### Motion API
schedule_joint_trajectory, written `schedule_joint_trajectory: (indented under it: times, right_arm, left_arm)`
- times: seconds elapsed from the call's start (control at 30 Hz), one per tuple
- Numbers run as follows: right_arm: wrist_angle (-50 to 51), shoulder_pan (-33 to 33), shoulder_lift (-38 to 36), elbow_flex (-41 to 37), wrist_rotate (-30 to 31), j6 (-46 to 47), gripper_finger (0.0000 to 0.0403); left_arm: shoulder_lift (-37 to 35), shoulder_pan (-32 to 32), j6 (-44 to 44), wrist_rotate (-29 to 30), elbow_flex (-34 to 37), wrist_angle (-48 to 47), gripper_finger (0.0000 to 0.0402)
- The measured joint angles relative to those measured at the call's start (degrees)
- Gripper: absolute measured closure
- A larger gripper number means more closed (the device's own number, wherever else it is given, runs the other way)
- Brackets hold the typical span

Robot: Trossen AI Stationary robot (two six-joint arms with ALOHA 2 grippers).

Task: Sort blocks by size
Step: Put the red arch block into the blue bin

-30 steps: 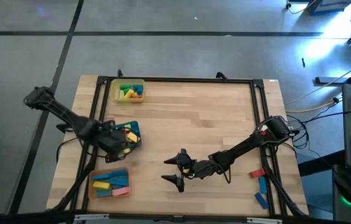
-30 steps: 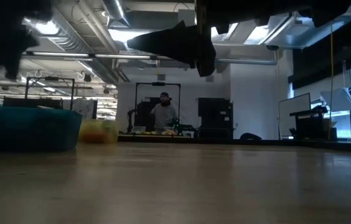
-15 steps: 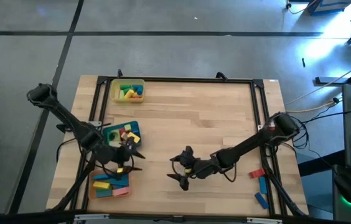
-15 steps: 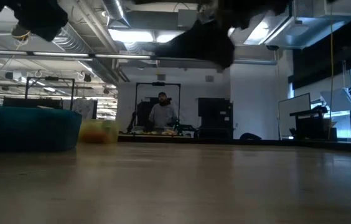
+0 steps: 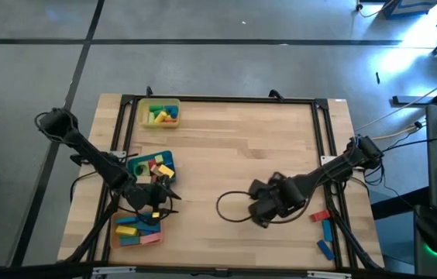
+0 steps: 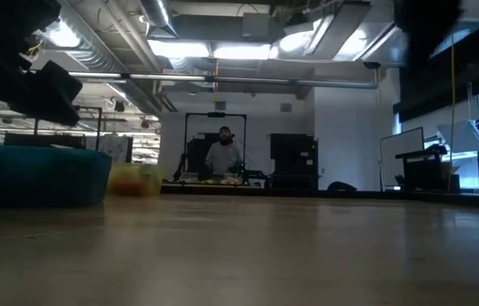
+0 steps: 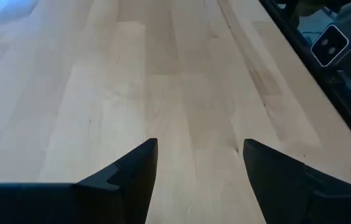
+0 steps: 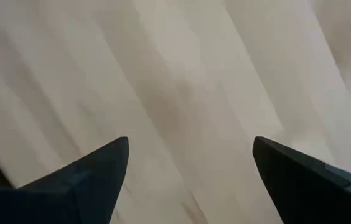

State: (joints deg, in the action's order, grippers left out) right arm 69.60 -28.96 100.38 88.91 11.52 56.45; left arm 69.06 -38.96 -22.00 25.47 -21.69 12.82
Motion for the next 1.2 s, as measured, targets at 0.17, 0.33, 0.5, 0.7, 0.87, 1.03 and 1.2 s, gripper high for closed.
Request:
schedule_joint_trajectory:
  times: [0.17, 0.33, 0.5, 0.7, 0.87, 1.03, 1.2]
  right_arm:
    - [9.44, -2.32, -0.01, -1.63, -8.86, 1.34, 0.0061]
    - [10.92, -6.18, 0.06, -6.83, -13.33, 1.26, 0.0061]
    - [9.44, -10.04, 0.13, -13.75, -18.37, 0.77, 0.0061]
    - [6.54, -14.78, 0.13, -21.38, -27.17, 0.1, 0.0061]
    - [2.96, -17.82, 0.13, -25.98, -29.61, 0.37, 0.0061]
    - [0.39, -18.4, 0.13, -29.94, -29.61, 0.39, 0.0061]
    - [-0.29, -18.2, 0.13, -33.23, -29.56, 0.37, 0.0061]
  left_arm:
    - [-0.02, -0.09, 0.16, 0.05, 0.0, -0.27, 0.018]
    - [-0.02, -0.07, 0.27, 0.05, 0.0, -0.38, 0.018]
    - [-0.02, -0.07, 0.13, 0.05, 0.0, -0.42, 0.018]
    - [-0.02, -0.08, -0.11, 0.05, 0.0, -0.18, 0.018]
    - [-0.02, -0.04, -0.08, 0.29, 0.0, -0.18, 0.018]
    - [-0.02, -0.02, 0.18, 1.04, 0.0, -0.11, 0.018]
    - [-0.02, -0.02, 0.23, 1.49, 0.0, -0.14, 0.018]
